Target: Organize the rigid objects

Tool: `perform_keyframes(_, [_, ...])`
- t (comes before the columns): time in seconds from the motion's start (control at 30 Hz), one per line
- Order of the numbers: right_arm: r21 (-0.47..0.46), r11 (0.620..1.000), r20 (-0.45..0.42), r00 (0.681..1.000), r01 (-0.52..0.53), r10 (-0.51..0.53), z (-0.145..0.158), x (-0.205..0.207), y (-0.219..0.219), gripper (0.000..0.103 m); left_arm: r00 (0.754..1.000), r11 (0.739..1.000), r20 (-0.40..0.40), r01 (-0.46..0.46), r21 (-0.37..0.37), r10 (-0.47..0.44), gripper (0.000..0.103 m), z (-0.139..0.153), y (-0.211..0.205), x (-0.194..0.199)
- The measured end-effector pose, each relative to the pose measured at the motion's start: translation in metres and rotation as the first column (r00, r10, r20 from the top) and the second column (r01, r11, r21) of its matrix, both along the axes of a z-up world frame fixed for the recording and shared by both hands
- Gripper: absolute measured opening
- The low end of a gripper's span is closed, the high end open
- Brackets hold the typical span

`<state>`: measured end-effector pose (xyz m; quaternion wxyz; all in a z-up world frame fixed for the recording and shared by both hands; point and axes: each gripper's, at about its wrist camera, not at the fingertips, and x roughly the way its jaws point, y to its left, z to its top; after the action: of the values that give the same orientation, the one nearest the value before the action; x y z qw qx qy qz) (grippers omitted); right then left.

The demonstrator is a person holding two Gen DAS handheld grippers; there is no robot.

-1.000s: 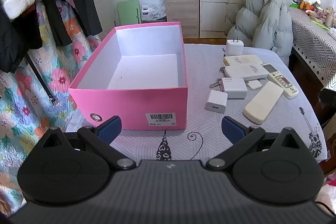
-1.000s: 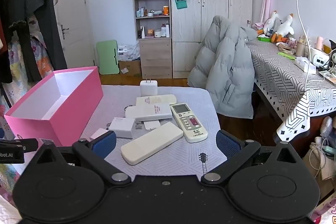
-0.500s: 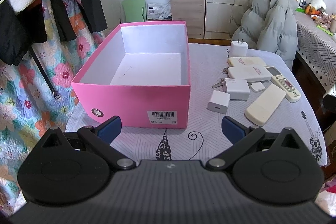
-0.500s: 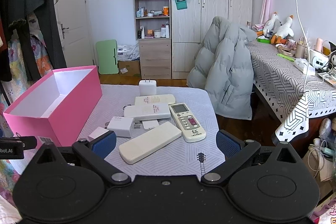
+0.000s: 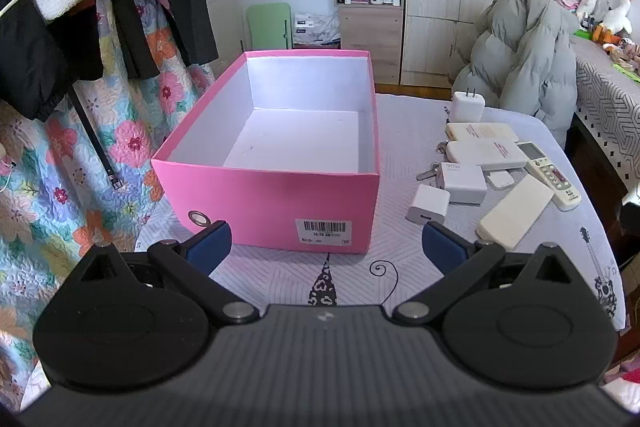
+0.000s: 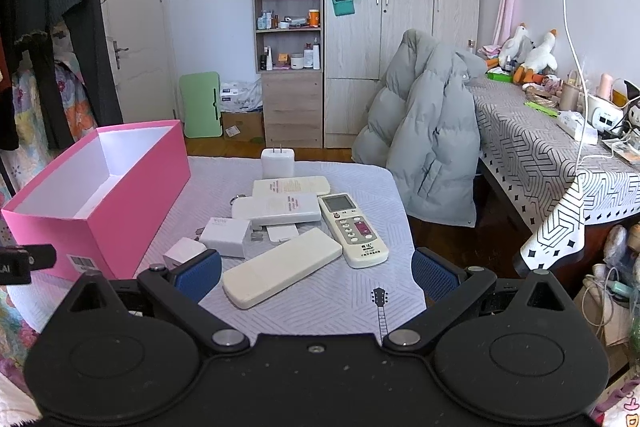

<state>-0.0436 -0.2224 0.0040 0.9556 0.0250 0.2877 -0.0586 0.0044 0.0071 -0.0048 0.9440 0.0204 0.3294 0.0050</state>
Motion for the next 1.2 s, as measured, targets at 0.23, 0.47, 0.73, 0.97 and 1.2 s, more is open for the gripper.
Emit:
perform_keyframes(0.23, [-0.003, 1.000, -0.007, 1.000, 0.001, -0.001, -0.0032, 0.0009, -0.0007, 0.103, 1.000, 1.000, -0.003, 0.013, 0.002, -0.013, 0.103, -0.0006, -0.0014, -0.0012])
perform_keyframes(0.47, [-0.001, 1.000, -0.012, 1.000, 0.012, -0.012, -0.0056, 0.0010, -0.0040, 0.103, 1.000, 1.000, -0.002, 0.012, 0.006, -0.012, 0.103, -0.0007, -0.0027, -0.0009])
perform_keyframes(0.73, [-0.005, 1.000, -0.023, 1.000, 0.015, -0.015, -0.0083, 0.0010, -0.0048, 0.102, 1.000, 1.000, -0.005, 0.012, 0.006, -0.012, 0.103, -0.0018, -0.0030, -0.0005])
perform_keyframes(0.97, [-0.008, 1.000, -0.026, 1.000, 0.013, -0.013, -0.0088, 0.0009, -0.0044, 0.102, 1.000, 1.000, -0.007, 0.013, 0.006, -0.012, 0.103, -0.0018, -0.0031, -0.0003])
perform_keyframes(1.2, [-0.009, 1.000, -0.028, 1.000, 0.012, -0.012, -0.0089, 0.0010, -0.0043, 0.103, 1.000, 1.000, -0.008, 0.012, 0.007, -0.012, 0.103, -0.0034, -0.0028, -0.0007])
